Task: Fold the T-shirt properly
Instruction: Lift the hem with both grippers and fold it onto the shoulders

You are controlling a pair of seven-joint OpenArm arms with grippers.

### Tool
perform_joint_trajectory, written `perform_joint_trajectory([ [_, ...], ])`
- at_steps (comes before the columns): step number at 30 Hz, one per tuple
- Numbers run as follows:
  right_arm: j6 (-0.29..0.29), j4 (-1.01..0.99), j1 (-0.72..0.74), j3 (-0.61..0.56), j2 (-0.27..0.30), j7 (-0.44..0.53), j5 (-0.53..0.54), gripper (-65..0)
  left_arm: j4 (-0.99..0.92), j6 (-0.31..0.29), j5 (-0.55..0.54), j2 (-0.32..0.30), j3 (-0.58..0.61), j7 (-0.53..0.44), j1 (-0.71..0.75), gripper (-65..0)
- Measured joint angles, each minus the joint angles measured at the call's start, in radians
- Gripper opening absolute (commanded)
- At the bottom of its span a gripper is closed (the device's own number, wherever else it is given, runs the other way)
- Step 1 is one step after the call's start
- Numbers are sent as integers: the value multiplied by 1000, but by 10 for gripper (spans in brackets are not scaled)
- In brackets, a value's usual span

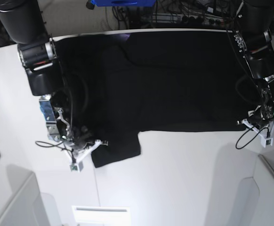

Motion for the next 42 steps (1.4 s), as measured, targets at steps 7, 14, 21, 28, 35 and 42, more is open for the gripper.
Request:
perform_joint_trajectory([
  [7, -6, 83, -6, 2, 22, -38, 3, -650, 138, -3, -3, 2, 0, 21, 63, -650],
  [14, -7, 165, -60, 2, 32, -40, 0, -650, 244, -2, -7, 2, 0, 42, 105, -650],
  [21, -10, 264, -122, 13, 65, -89, -5, -650, 347, -13, -181, -21, 5, 47, 231, -650],
  [28, -7, 385, -219, 154, 81, -135, -6, -650, 377, 0, -273, -61, -1, 51, 305, -650],
  [35, -3, 526, -313, 153, 92, -166, -6, -650, 486, 3, -322, -75, -81, 64, 386, -650],
  [42, -3, 630, -381, 154, 97, -162, -5, -650, 595, -8, -340, -67, -163, 132, 439, -650],
])
